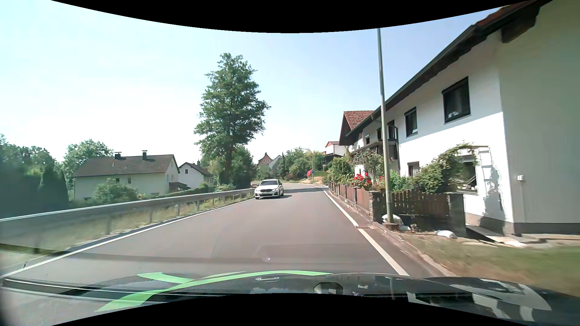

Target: Follow the waypoints while adhering to traffic rules and regulations

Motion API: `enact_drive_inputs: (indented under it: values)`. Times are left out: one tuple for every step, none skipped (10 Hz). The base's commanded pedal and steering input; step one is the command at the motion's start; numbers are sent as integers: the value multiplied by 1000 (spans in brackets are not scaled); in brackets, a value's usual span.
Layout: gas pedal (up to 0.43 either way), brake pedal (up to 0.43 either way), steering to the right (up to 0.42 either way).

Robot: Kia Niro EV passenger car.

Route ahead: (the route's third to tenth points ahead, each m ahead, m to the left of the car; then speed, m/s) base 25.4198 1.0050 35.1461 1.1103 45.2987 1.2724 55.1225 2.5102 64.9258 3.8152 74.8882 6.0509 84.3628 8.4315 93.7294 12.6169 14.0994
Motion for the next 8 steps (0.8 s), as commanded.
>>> enact_drive_inputs:
  values:
    - [150, 0, 12]
    - [110, 0, 4]
    - [98, 0, 1]
    - [79, 0, 0]
    - [79, 0, 1]
    - [79, 0, 1]
    - [79, 0, 1]
    - [47, 0, 1]
